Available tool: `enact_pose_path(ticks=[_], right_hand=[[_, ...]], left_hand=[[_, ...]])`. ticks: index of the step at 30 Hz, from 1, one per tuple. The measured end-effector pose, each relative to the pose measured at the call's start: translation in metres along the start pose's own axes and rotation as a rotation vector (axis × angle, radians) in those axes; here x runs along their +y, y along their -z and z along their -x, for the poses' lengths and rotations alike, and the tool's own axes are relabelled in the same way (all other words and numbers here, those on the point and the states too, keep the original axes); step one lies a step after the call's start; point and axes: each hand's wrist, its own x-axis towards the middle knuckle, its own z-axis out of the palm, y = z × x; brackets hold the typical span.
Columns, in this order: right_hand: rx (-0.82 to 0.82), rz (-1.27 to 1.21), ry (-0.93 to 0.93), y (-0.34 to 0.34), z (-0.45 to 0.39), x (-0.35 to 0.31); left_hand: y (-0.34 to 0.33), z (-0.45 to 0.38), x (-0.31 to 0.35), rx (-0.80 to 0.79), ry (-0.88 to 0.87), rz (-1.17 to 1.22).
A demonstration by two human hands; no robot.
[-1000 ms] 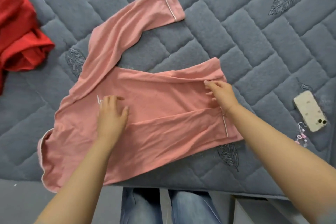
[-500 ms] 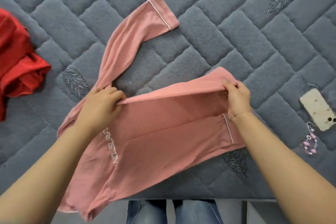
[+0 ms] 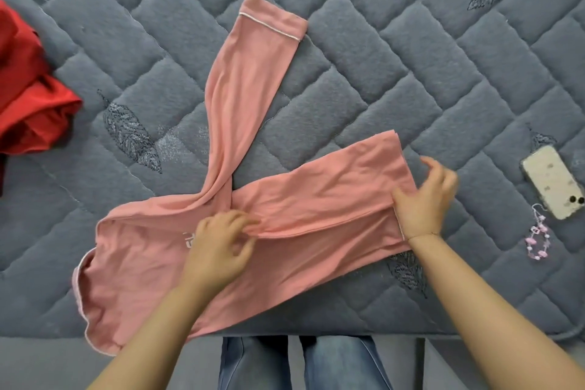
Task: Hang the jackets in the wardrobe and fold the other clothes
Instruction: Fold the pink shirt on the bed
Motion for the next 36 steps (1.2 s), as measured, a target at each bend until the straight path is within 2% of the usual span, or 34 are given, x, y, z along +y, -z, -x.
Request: enact_pose_path(ticks=[2,3,4,6,8,10,11,13,15,17,19,21,23,28,30,33,36], right_hand=[[-0.022,0.208,0.408,-0.003,-0.003,-0.022],[-0.105,0.188,0.513,-0.008,-0.006,-0.035],[-0.214,0.112,0.542,-0.016,-0.009,-0.048],[-0.447,-0.101,0.404,-0.033,-0.018,-0.081],[-0.606,-0.259,0.157,-0.054,-0.029,-0.114],[-0.695,-0.397,0.004,-0.079,-0.043,-0.144],[-0.746,-0.442,-0.020,-0.091,-0.050,-0.158],[-0.833,-0.511,-0.062,-0.111,-0.061,-0.186],[-0.842,-0.613,-0.138,-0.127,-0.067,-0.208],[-0.801,-0.783,-0.261,-0.135,-0.069,-0.222],[-0.857,-0.931,-0.342,-0.136,-0.070,-0.230],[-0.952,-1.038,-0.372,-0.127,-0.067,-0.235],[-0.958,-1.176,-0.343,-0.106,-0.060,-0.234],[-0.883,-1.448,-0.457,-0.035,-0.017,-0.194],[-0.826,-1.509,-0.533,-0.011,0.009,-0.169],[-0.653,-1.552,-0.659,0.012,0.054,-0.134],[-0.598,-1.563,-0.716,0.021,0.104,-0.103]], left_hand=[[0.017,-0.008,-0.003,0.221,0.072,0.270],[0.025,-0.015,-0.008,0.317,0.119,0.348],[0.033,-0.023,-0.016,0.394,0.182,0.366],[0.048,-0.043,-0.039,0.413,0.318,0.282],[0.057,-0.060,-0.059,0.177,0.408,0.282],[0.054,-0.067,-0.069,-0.082,0.407,0.292],[0.049,-0.068,-0.071,-0.129,0.380,0.241],[0.038,-0.068,-0.075,-0.077,0.329,0.180],[0.036,-0.065,-0.077,-0.012,0.317,0.182],[0.035,-0.057,-0.082,-0.042,0.322,0.111],[0.036,-0.043,-0.080,-0.083,0.299,-0.035],[0.037,-0.024,-0.076,-0.032,0.250,-0.098],[0.038,-0.002,-0.072,0.068,0.184,-0.049],[0.043,0.047,-0.071,0.204,0.021,0.108],[0.042,0.065,-0.076,0.173,-0.012,0.067],[0.032,0.090,-0.092,0.087,-0.022,0.005],[0.018,0.108,-0.107,0.060,-0.008,-0.101]])
